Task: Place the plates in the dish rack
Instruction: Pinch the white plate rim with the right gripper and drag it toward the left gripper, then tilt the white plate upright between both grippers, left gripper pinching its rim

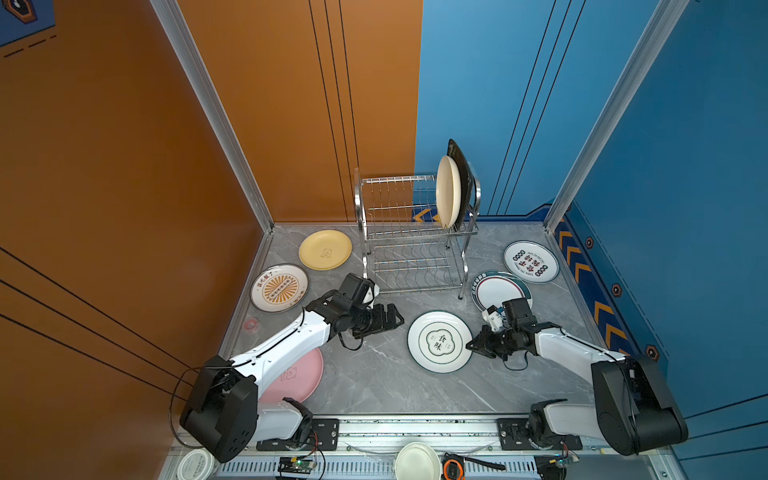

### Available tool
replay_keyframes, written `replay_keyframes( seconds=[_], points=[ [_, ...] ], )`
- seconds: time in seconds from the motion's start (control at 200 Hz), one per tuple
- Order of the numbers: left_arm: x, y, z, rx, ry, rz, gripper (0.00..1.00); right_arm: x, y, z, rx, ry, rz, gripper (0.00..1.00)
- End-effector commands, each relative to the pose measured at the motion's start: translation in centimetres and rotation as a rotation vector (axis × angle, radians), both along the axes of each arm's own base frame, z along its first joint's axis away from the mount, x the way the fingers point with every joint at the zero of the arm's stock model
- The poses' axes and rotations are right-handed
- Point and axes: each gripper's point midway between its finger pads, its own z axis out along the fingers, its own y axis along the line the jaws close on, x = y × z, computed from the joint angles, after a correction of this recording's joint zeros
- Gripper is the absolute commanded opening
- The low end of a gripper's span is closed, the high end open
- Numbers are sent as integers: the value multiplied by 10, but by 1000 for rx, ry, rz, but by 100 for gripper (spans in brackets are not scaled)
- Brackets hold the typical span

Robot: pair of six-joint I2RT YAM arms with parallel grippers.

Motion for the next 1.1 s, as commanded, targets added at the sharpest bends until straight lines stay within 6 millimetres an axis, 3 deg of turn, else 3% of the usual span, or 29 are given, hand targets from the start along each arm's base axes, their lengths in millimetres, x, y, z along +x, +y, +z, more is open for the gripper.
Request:
replay_keyframes(
  seconds=[0.0, 0.2, 0.561, 0.841, 1.061, 1.096],
  points=[
    [-3, 0, 6, -8, -17, 4, 98, -15, -14, -20, -98, 61, 4, 0],
    [-4, 0, 7, -11, -16, 5, 98, -4, -2, 4, -18, -13, 17, 0],
    [-9, -4, 11, -43, -32, -31, 98, 14, 19, 69, 149, -157, 11, 0],
    [-5, -16, 20, -154, -65, -54, 100, 25, 48, 120, 240, -245, 54, 0],
    [4, -22, 34, -262, -105, -46, 87, 33, 76, 147, 289, -285, 117, 0],
    [5, -22, 36, -271, -112, -44, 80, 34, 80, 150, 293, -288, 129, 0]
  ],
)
